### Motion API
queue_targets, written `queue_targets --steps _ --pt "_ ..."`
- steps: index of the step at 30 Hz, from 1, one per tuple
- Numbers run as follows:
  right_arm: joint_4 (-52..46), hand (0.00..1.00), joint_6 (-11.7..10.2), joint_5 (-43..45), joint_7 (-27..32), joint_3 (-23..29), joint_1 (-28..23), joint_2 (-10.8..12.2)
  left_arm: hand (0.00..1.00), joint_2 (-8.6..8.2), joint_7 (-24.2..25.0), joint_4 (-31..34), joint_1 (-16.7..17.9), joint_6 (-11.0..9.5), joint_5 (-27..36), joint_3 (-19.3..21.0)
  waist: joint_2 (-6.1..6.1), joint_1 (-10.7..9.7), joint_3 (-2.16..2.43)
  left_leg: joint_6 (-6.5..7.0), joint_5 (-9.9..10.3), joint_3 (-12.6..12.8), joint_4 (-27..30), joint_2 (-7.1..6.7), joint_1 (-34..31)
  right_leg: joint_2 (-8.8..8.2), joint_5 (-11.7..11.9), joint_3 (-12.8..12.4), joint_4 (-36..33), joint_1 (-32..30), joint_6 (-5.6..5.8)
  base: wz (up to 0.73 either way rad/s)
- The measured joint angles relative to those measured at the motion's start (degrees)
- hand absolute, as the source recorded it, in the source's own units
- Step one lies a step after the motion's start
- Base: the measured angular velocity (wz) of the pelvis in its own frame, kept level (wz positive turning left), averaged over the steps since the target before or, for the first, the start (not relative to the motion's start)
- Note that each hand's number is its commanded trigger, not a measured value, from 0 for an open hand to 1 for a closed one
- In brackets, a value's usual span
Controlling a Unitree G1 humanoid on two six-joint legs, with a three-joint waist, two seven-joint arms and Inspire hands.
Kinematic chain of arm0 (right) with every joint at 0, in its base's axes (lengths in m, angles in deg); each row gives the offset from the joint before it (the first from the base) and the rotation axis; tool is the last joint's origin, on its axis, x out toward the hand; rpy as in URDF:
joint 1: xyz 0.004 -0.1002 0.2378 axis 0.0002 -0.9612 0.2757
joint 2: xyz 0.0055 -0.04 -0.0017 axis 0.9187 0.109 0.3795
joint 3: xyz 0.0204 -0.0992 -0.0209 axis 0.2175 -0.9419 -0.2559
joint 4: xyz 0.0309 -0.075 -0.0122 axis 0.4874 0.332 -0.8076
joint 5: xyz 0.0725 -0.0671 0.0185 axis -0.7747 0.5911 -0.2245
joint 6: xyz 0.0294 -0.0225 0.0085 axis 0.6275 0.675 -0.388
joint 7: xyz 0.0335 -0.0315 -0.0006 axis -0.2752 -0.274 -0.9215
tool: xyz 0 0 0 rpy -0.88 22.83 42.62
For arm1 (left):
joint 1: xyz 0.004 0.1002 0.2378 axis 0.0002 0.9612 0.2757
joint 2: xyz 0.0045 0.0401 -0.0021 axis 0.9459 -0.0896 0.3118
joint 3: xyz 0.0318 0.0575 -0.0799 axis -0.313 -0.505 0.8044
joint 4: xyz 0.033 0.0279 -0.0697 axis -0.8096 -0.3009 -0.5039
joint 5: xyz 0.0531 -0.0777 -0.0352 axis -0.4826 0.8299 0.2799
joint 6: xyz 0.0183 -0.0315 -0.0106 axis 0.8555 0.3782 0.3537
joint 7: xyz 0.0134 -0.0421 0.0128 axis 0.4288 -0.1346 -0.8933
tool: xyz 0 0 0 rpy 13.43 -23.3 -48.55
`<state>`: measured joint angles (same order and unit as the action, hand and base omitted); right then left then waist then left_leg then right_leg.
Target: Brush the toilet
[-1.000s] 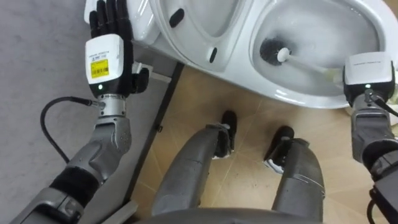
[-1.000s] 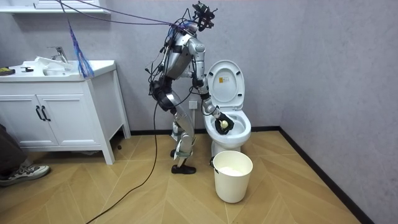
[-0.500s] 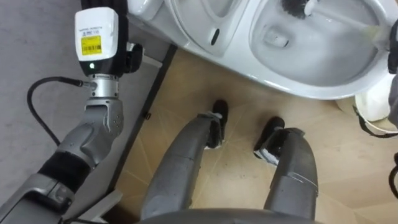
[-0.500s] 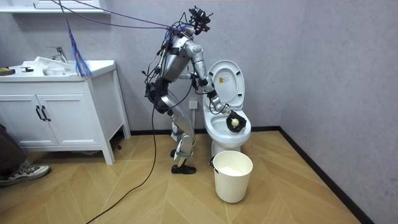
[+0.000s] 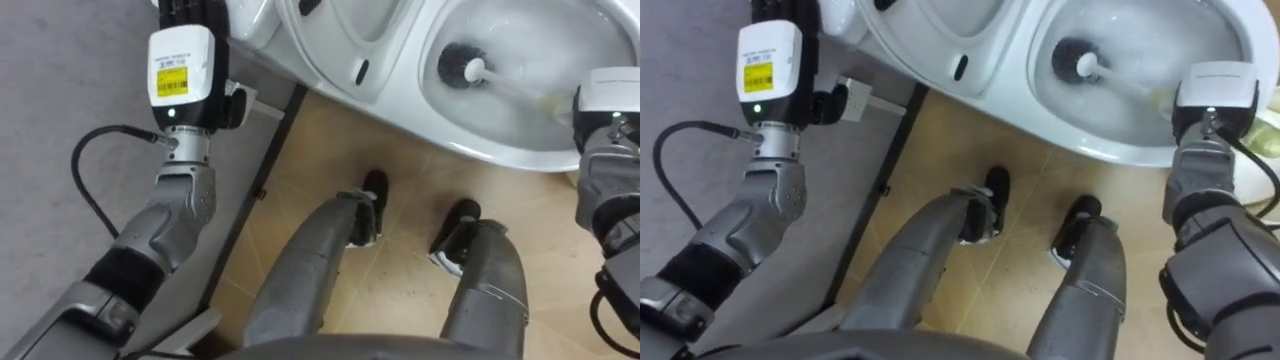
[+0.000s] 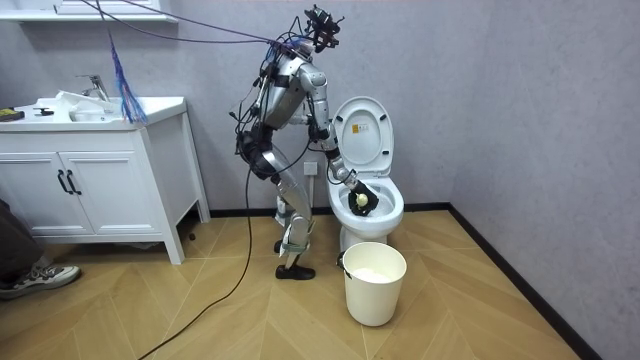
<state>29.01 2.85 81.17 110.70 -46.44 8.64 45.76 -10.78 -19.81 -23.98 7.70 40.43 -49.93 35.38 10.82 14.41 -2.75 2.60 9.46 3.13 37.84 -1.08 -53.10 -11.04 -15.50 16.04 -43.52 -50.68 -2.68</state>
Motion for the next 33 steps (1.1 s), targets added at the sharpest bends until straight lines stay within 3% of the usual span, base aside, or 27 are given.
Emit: queue_targets --steps 8,12,17,21,25,27,29,33 --pt "-1.81 1.0 0.53 0.56 0.2 -0.08 -1.18 -0.26 0.0 0.12 -0.9 -0.19 -0.07 -1.1 2.24 0.09 0.06 0.05 0.0 -0.31 0.19 -0.01 -0.22 0.66 0.26 0.29 0.05 0.74 0.7 0.65 -0.4 0.0" --pt "-1.52 1.0 -1.59 -0.99 0.11 -0.19 -0.42 -2.18 0.0 0.64 -0.95 -0.73 -0.88 -2.07 2.69 0.04 -0.46 0.0 -0.24 -0.22 0.22 -0.08 0.37 0.35 -0.35 -0.1 -0.11 0.06 -0.51 -0.36 -0.24 0.0" --pt "0.7 1.0 -7.47 -5.39 0.81 0.91 1.7 -4.81 0.0 2.59 -1.51 -0.23 -2.97 -2.76 3.1 -0.06 -3.8 -0.58 -0.61 0.09 0.08 0.5 1.93 -0.73 -3.03 -2.06 -0.76 -1.26 -4.39 -4.42 -0.26 0.06" --pt "1.22 1.0 -8.52 -4.79 3.19 4.72 3.54 -7.28 0.0 3.61 -1.48 1.3 -2.46 -2.61 1.92 0.3 -4.85 -1.95 -0.66 0.81 -0.44 1.65 2.31 -1.81 -4.01 -3.79 -1.1 -2.06 -6.63 -6.4 0.0 0.08" --pt "1.21 1.0 -8.31 -1.33 5.11 6.1 4.54 -7.72 0.0 3.62 -1.42 2.39 -1.71 -2.07 1.06 1.16 -6.18 -2.38 -0.55 0.95 -0.18 1.46 3.5 -1.56 -4.37 -3.73 -1.27 -1.75 -6.98 -6.32 -0.07 0.0" --pt "-0.29 1.0 -7.53 1.16 5.13 5.9 4.28 -7.11 0.0 3.62 -1.09 2.4 -1.86 -1.93 0.85 1.16 -6.04 -1.98 -0.46 0.96 -0.17 1.37 3.58 -1.46 -4.3 -2.75 -1.02 -1.98 -6.23 -5.95 0.1 -0.11" --pt "-2.43 1.0 -5.78 4.27 5.07 5.35 2.65 -4.82 0.0 3.27 -0.5 2.36 -1.77 -1.92 0.68 1.06 -5.47 -1.44 -0.31 0.91 -0.16 0.84 3.42 -1.14 -3.7 -2.31 -0.51 -0.93 -5.1 -4.73 -0.1 -0.09" --pt "-2.6 1.0 -2.2 5.75 3.67 3.74 -0.98 -0.68 0.0 1.62 0.26 2.03 -0.63 -1.92 0.92 0.2 -2.13 -0.7 -0.18 0.82 -0.05 -0.3 2.84 -0.21 -1.95 -0.7 0.36 0.44 -1.77 -1.13 0.41 -0.01"
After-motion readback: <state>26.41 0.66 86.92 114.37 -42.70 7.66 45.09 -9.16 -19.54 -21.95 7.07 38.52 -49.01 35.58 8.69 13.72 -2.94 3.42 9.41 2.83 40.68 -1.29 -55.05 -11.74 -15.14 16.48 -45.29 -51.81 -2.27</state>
